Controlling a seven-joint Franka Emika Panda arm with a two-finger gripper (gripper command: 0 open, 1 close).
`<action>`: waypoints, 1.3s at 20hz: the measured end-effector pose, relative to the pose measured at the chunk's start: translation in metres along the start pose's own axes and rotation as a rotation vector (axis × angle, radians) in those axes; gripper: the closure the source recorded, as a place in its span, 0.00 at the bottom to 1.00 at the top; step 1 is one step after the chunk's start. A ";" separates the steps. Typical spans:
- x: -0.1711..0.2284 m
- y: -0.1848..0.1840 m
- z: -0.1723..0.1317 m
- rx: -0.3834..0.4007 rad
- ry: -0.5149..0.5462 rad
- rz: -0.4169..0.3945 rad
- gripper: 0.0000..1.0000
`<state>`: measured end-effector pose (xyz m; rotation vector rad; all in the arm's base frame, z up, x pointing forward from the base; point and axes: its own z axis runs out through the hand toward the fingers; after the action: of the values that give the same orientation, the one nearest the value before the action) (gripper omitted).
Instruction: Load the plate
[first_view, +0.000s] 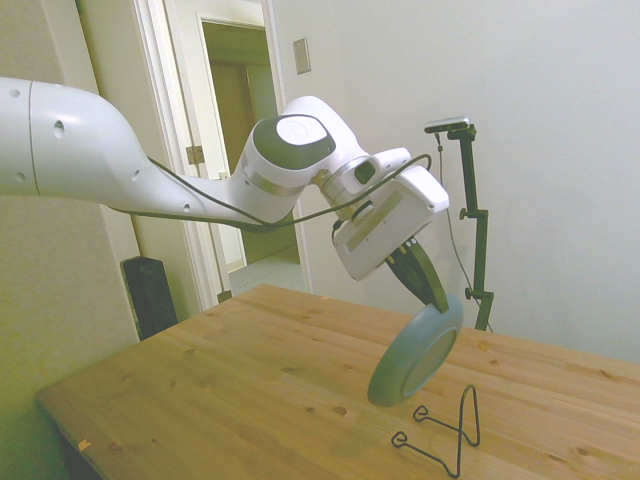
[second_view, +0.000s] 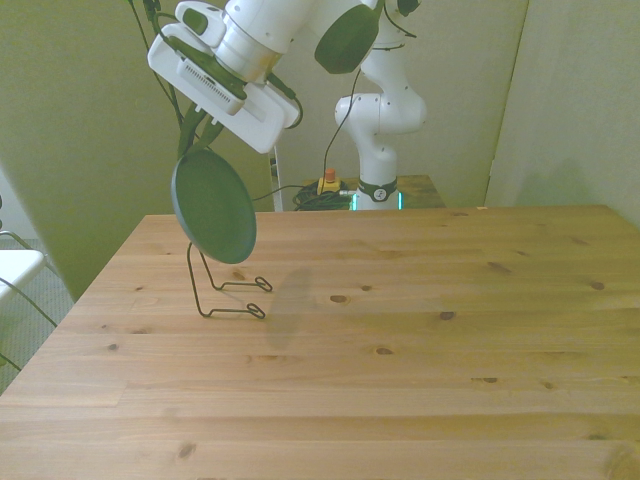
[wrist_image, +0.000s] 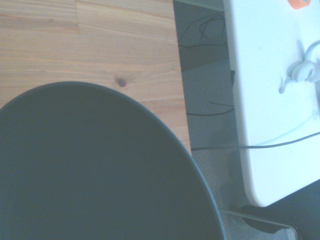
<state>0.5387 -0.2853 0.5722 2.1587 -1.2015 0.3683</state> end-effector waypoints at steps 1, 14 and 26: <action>0.001 -0.002 0.007 -0.002 0.001 -0.003 1.00; -0.030 -0.055 0.044 -0.091 0.068 -0.060 1.00; -0.039 -0.065 0.058 -0.105 0.055 -0.064 0.00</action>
<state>0.5680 -0.2719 0.4828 2.0775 -1.0946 0.3276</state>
